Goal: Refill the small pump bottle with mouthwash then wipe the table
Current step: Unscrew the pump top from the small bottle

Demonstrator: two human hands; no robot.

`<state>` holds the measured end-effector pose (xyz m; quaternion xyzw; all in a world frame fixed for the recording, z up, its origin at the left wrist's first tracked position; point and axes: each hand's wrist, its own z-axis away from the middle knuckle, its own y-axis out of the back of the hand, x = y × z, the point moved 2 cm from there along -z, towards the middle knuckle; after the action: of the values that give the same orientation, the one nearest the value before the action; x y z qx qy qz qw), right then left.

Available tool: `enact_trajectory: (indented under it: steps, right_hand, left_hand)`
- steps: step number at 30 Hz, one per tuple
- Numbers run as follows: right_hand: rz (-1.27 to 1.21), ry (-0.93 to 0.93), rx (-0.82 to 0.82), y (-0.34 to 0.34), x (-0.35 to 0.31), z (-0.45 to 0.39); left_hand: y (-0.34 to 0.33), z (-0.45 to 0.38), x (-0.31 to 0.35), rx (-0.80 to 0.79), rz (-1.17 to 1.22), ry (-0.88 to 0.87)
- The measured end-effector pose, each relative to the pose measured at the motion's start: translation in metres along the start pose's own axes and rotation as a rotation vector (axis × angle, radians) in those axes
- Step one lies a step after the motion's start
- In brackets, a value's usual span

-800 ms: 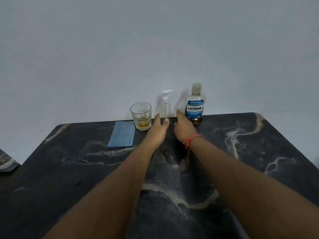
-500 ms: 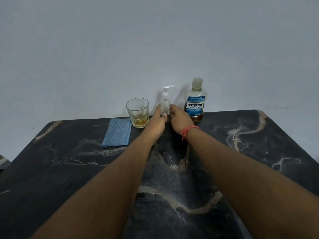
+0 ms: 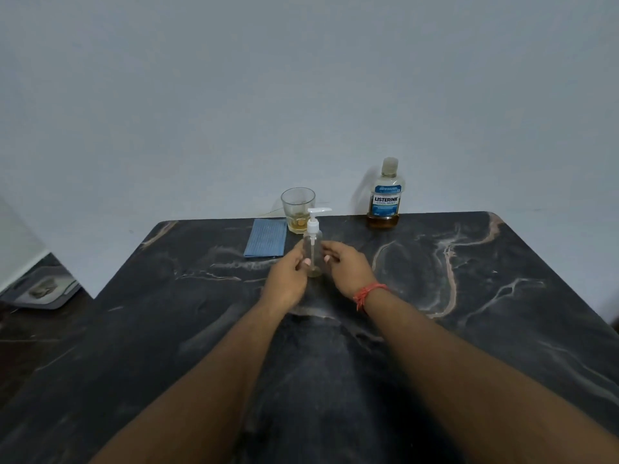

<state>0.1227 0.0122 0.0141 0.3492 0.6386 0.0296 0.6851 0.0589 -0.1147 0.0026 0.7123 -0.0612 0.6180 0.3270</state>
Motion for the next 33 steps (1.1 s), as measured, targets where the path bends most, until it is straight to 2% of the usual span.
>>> enact_trajectory:
  steps: [6, 13, 20, 27, 30, 33]
  right_hand:
    - [-0.033, 0.022, -0.043, -0.038, -0.023, 0.050]
    - [0.008, 0.027, -0.094, -0.055, -0.032, 0.070]
    - [-0.008, 0.062, 0.151, -0.038, -0.051, 0.059]
    - [0.117, 0.146, 0.120, -0.043, -0.068, 0.048]
    - [0.081, 0.159, 0.193, -0.044, -0.066, 0.045]
    - [-0.025, 0.163, 0.171, -0.044, -0.062, 0.041]
  left_hand:
    - [0.035, 0.059, -0.019, 0.051, -0.009, 0.039]
    - [0.049, 0.084, -0.024, 0.064, -0.011, 0.059]
    - [0.050, 0.079, -0.005, 0.098, -0.005, -0.021]
    - [0.049, 0.069, -0.004, 0.117, 0.004, -0.055]
    - [0.049, 0.068, -0.008, 0.120, 0.022, -0.072]
    - [0.047, 0.067, -0.010, 0.132, 0.046, -0.077]
